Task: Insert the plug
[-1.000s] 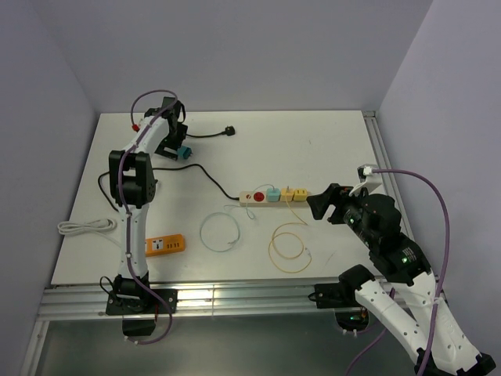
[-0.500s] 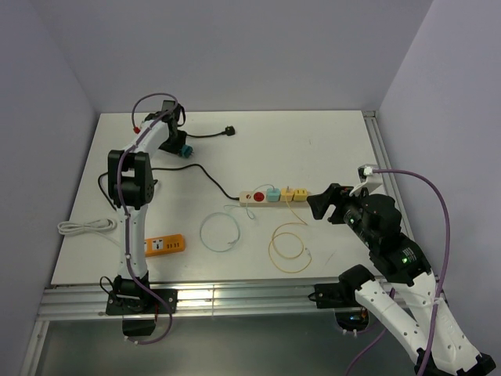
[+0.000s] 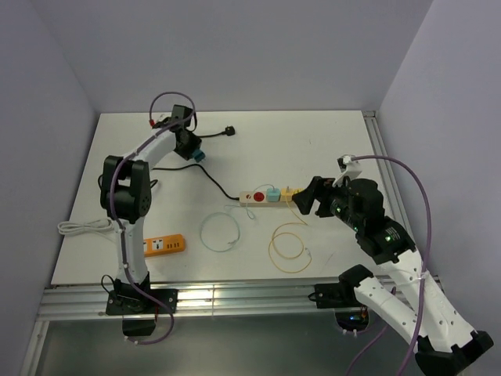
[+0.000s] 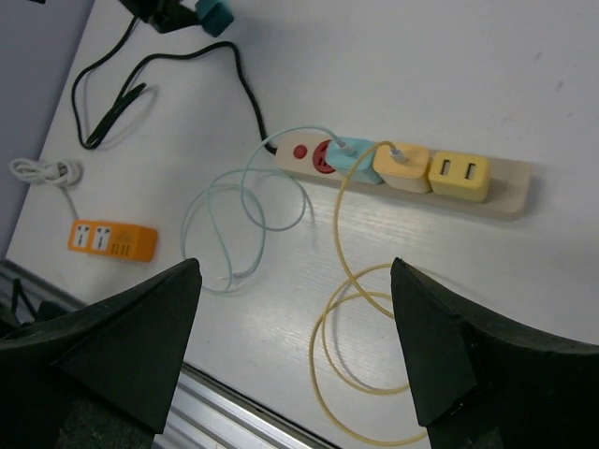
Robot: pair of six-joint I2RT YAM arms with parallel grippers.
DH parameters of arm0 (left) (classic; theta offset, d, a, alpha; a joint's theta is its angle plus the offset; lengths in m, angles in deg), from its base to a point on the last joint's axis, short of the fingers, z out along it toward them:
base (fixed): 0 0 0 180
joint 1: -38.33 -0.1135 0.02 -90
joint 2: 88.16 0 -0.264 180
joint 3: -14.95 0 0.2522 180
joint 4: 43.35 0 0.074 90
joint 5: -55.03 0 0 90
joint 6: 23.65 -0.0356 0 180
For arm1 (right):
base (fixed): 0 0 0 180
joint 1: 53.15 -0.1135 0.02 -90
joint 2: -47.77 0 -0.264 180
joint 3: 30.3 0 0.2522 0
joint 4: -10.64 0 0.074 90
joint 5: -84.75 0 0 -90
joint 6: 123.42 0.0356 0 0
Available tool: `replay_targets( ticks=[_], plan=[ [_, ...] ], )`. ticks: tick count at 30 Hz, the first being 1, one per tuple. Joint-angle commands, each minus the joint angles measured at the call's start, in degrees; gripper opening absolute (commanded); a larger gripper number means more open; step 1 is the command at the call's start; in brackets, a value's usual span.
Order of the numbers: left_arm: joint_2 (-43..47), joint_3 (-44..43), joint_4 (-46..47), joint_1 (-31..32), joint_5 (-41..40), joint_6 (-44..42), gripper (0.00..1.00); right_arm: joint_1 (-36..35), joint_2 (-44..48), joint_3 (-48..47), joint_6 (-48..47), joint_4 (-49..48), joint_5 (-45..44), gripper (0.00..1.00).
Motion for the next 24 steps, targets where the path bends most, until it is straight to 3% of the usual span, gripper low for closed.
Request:
replay_targets(
  ticks=[1,4,12,18,24],
  plan=[
    [13.44,4.21,11.34,7.44,3.68,-8.75,0.00,0.40,-3.00,-0.01,-0.62,-8.30,6.94,0.90],
    [21.27,11.34,21.26,12.45,7.01,-10.69,0.00,0.40,-4.33,-0.09,-1.15,-11.73,9.33,0.94],
    [30.16,19.60,29.91,23.98,11.95,-7.88,0.00,0.40,-1.96,2.37,-1.24,-19.46,6.08,0.99],
    [32.80,22.33,31.58,30.92,11.60,-6.12,0.00,0.40,-0.65,4.56,-0.01,-24.02,6.16,0.90],
    [33.32,22.07,31.05,32.86,11.60,-4.89,0.00,0.40,-4.15,5.00,1.14,-26.59,9.06,0.78]
  ],
)
